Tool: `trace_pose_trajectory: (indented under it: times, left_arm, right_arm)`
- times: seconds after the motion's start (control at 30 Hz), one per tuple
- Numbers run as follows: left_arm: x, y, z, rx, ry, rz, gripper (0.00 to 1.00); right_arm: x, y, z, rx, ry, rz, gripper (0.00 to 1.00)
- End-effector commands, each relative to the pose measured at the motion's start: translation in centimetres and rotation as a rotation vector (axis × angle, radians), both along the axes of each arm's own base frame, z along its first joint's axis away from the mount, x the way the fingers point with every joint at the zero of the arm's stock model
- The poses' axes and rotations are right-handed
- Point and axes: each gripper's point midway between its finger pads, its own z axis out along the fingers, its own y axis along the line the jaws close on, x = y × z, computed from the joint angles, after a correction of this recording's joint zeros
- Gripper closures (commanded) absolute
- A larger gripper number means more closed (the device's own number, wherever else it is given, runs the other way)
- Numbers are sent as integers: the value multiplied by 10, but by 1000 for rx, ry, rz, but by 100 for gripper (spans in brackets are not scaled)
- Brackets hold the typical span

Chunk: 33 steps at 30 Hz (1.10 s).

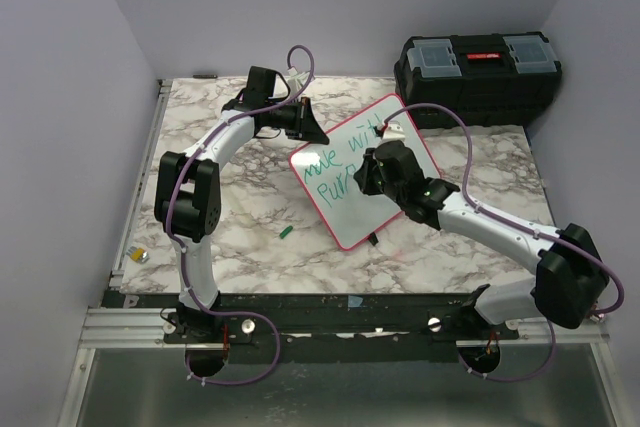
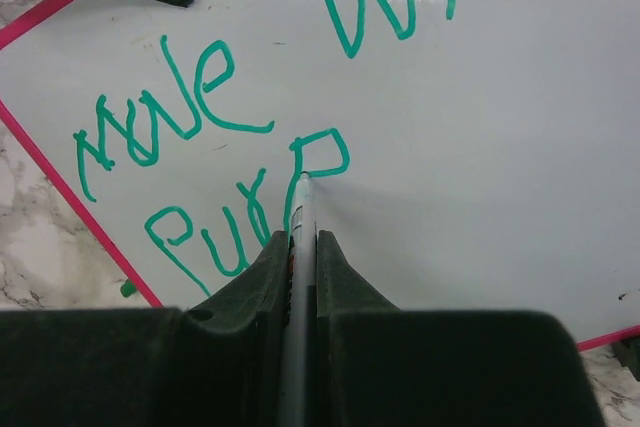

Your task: Write a sentence on the whiteboard

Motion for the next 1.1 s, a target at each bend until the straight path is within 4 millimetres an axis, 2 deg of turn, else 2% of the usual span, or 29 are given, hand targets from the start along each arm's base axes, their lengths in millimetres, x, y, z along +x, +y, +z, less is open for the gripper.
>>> trace_pose_trajectory:
  times: [0.0,0.3,0.57,0.77,0.87,1.0,1.07]
  left_arm:
    - [16,6,5,17,-156,1,100]
    - [16,6,6,15,-157,1,100]
    - [16,5,8,8,-160,0,100]
    - [15,5,7,7,-158,-1,100]
    - [16,5,6,6,-156,-1,100]
    - [14,6,6,8,-157,2,100]
    - [14,6,5,6,-156,3,100]
  right_arm:
    - [0,12,-1,21,24,40,99]
    - [-1,6,23,27,-18,32,99]
    - [-12,-26,46,-58,-62,0,99]
    - [-29,-34,43,-93,-20,42,99]
    - [-35,-32,42,-91,-2,73,99]
    - [-29,-46,42,-95,-13,-32,99]
    - [-27,-45,42,-48,-45,-51,99]
